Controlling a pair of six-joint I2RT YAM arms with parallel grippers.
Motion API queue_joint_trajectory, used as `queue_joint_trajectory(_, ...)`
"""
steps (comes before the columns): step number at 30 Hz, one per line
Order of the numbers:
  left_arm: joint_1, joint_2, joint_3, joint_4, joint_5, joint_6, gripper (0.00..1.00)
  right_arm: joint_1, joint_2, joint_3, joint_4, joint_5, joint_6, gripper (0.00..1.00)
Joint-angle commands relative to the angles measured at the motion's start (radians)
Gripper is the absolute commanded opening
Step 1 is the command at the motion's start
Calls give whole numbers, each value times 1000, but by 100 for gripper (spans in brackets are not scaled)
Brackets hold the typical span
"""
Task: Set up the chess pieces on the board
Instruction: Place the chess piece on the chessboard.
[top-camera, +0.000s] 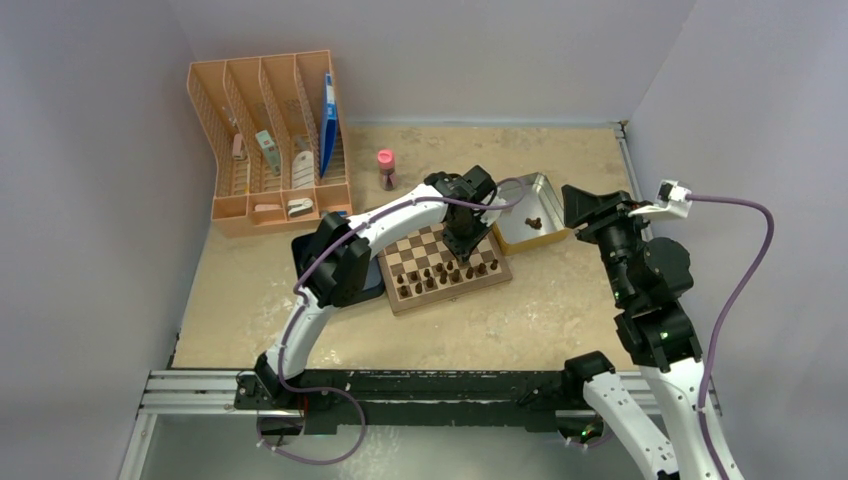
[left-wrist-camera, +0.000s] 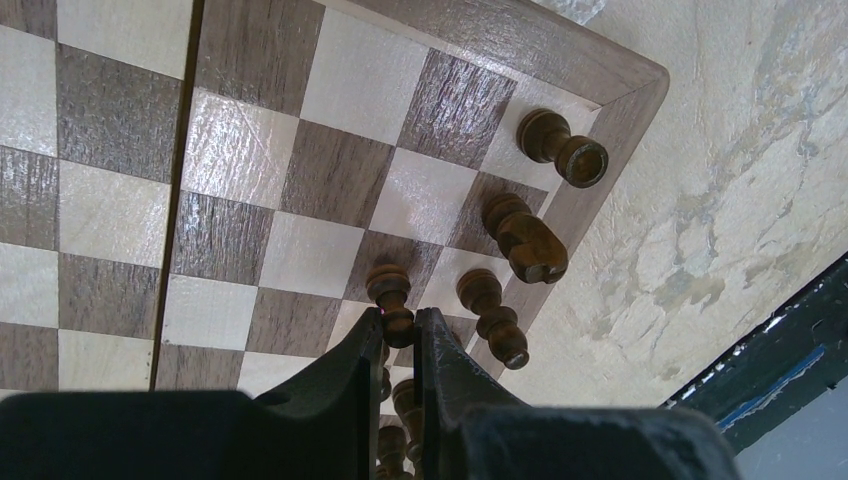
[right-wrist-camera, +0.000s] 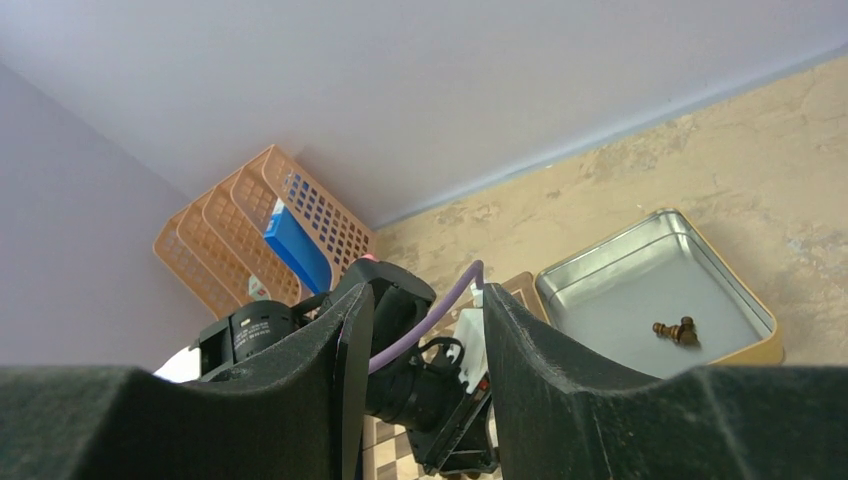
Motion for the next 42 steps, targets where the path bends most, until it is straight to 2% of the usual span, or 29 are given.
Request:
queue_joint_trajectory(1, 2, 7, 48, -12, 15, 23, 11, 0, -11, 35, 44, 23, -20, 47)
queue_joint_trajectory(17, 0, 21, 55, -28, 23, 19, 13, 0, -13, 27, 47, 20, -20, 48)
queue_joint_trajectory(23, -2, 21, 56, -31, 16, 20, 16, 0, -13, 27, 49, 19, -20, 48)
queue_joint_trajectory(30, -5, 24, 63, -31, 11, 22, 24, 1, -13, 26, 51, 19, -20, 48)
queue_joint_trajectory(42, -6, -6, 50, 18, 37, 21, 27, 1, -12, 11, 65, 9, -23, 48)
